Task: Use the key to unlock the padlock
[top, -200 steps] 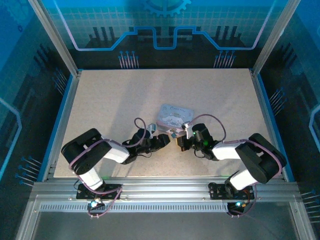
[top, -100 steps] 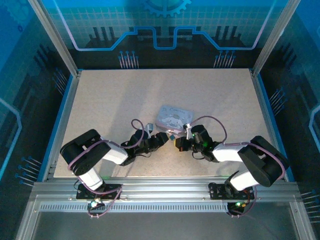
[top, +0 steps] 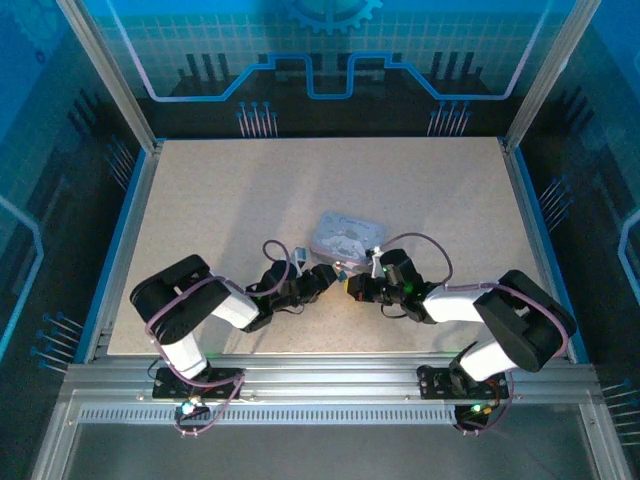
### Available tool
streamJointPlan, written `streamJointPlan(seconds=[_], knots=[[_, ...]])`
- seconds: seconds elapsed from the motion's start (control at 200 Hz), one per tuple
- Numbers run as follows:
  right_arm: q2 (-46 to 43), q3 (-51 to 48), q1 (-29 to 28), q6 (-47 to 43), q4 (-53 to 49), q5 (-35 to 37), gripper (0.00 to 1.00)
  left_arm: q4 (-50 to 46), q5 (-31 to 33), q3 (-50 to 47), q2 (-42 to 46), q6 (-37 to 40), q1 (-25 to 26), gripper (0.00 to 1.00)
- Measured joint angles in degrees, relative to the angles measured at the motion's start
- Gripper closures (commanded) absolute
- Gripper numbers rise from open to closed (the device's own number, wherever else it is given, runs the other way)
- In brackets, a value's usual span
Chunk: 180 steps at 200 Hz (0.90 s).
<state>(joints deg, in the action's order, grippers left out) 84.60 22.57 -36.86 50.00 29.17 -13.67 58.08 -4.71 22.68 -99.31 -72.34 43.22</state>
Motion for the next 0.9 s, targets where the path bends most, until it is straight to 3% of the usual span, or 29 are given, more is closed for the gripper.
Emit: streamJointPlan(seconds=[0.675, 0.9], knots=[[2.2, 1.2, -0.7, 5.4, 2.7, -1.8, 0.98, 1.8, 0.0, 1.3, -3.0, -1.3, 0.0, 0.56], [3.2, 1.2, -0.7, 7.2, 5.2, -2.2, 0.97, 1.9, 0.0, 1.6, -3.1, -1.3, 0.0, 0.66]])
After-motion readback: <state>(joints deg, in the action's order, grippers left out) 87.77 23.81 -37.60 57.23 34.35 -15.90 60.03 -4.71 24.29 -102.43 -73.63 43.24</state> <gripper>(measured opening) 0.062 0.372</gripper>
